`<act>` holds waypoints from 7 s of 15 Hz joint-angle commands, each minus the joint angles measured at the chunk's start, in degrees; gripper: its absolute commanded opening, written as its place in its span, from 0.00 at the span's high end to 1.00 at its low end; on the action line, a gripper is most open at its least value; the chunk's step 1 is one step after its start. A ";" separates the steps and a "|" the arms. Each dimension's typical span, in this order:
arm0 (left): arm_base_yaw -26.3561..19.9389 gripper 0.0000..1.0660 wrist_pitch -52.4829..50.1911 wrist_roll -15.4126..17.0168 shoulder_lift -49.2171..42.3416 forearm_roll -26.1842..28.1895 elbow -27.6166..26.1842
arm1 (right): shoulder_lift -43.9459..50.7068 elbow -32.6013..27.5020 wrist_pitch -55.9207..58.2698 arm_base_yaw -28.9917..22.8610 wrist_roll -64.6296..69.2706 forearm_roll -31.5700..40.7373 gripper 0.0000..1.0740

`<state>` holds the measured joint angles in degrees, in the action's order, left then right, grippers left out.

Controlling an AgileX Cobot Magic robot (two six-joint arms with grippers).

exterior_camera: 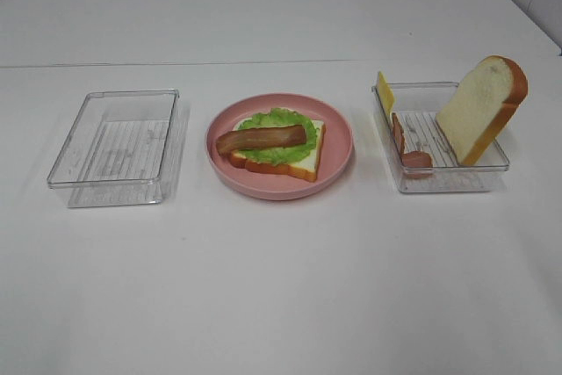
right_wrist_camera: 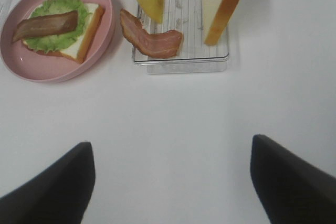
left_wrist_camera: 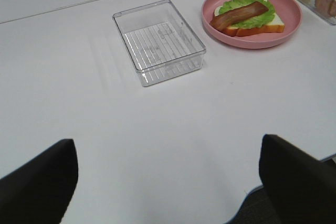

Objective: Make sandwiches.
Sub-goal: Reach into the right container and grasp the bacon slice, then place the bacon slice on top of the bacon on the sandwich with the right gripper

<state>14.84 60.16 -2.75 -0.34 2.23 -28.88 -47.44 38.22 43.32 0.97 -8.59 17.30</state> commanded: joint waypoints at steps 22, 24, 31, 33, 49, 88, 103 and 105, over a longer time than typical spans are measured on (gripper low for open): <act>-0.23 0.17 -0.57 -0.06 -1.20 0.40 0.23 | -59.01 48.82 18.16 -12.38 2.75 0.92 0.29; -0.23 0.17 -0.57 -0.06 -1.20 0.40 0.23 | -63.54 52.65 19.48 -14.27 5.67 0.40 0.29; -0.23 0.17 -0.57 -0.06 -1.20 0.40 0.23 | -74.03 58.10 22.35 -14.50 8.02 -3.09 0.36; -0.23 0.17 -0.57 -0.06 -1.20 0.40 0.23 | -74.54 58.10 20.45 -14.50 8.59 -4.41 0.38; -0.23 0.17 -0.57 -0.06 -1.20 0.40 0.23 | -76.03 58.27 20.57 -14.50 8.59 -4.64 1.00; -0.23 0.17 -0.57 -0.06 -1.20 0.40 0.23 | -83.14 57.98 0.06 -20.97 -15.70 53.51 1.00; -0.23 0.17 -0.57 -0.06 -1.20 0.40 0.23 | -78.55 58.21 3.67 -20.28 4.58 18.39 0.43; -0.23 0.17 -0.57 -0.06 -1.20 0.40 0.23 | -78.44 58.21 5.44 -20.28 4.35 18.22 0.24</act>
<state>14.84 60.10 -2.75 -0.34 2.35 -28.71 -126.57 96.14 48.01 -19.42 -3.44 35.64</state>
